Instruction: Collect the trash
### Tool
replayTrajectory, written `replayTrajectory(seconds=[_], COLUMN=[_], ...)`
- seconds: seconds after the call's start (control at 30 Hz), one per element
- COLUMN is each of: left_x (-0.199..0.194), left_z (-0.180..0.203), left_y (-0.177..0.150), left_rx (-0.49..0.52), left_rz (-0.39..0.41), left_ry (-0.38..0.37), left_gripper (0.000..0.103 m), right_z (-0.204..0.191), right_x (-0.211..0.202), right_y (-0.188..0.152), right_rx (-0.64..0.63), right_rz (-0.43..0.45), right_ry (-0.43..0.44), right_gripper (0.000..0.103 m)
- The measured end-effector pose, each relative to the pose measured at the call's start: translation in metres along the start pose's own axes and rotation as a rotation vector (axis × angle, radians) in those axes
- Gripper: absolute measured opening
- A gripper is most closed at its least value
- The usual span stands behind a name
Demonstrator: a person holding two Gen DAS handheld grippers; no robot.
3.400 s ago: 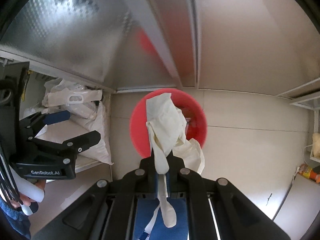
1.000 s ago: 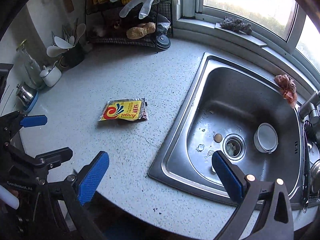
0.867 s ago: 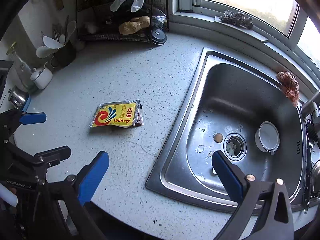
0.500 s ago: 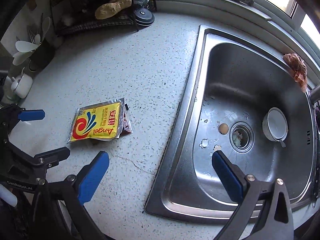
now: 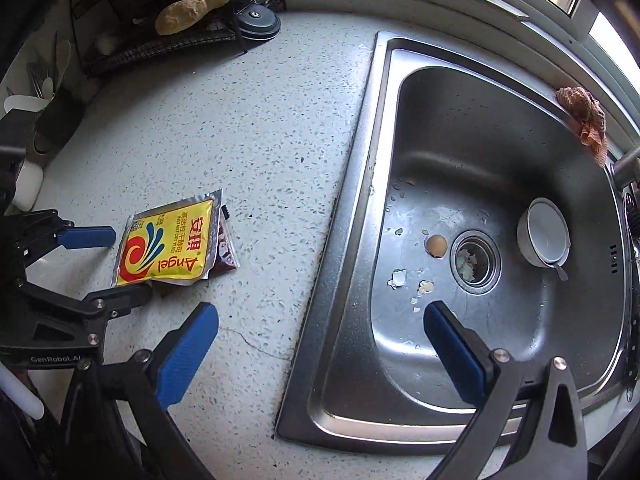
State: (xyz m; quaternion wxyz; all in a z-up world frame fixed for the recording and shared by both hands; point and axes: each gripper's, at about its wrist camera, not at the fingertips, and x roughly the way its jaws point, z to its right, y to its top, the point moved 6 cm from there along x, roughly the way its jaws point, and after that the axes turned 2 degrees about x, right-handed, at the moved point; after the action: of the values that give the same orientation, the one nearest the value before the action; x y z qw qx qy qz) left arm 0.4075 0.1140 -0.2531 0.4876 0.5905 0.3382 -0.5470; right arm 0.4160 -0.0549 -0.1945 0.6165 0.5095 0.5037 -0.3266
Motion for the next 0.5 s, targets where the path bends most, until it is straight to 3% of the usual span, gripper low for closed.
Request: replayTrajectory(seconds=[0.07, 0.2, 0.27, 0.5], left_x=[0.0, 0.0, 0.0, -0.014], left_z=[0.003, 0.003, 0.003, -0.003], left_y=[0.005, 0.011, 0.012, 0.01], left_rx=[0.017, 0.013, 0.006, -0.033], left_rz=[0.009, 0.017, 0.017, 0.058], left_ry=[-0.005, -0.015, -0.044, -0.046], left_gripper=[0.056, 0.018, 0.009, 0.004], right_z=[0.003, 0.006, 0.005, 0.004], right_x=[0.002, 0.003, 0.003, -0.003], right_y=[0.001, 0.0, -0.001, 0.001], right_rx=[0.007, 0.024, 0.029, 0.034], right_rz=[0.002, 0.0, -0.002, 0.019], right_ry=[-0.003, -0.009, -0.01, -0.008], right_gripper=[0.103, 0.103, 0.103, 0.103])
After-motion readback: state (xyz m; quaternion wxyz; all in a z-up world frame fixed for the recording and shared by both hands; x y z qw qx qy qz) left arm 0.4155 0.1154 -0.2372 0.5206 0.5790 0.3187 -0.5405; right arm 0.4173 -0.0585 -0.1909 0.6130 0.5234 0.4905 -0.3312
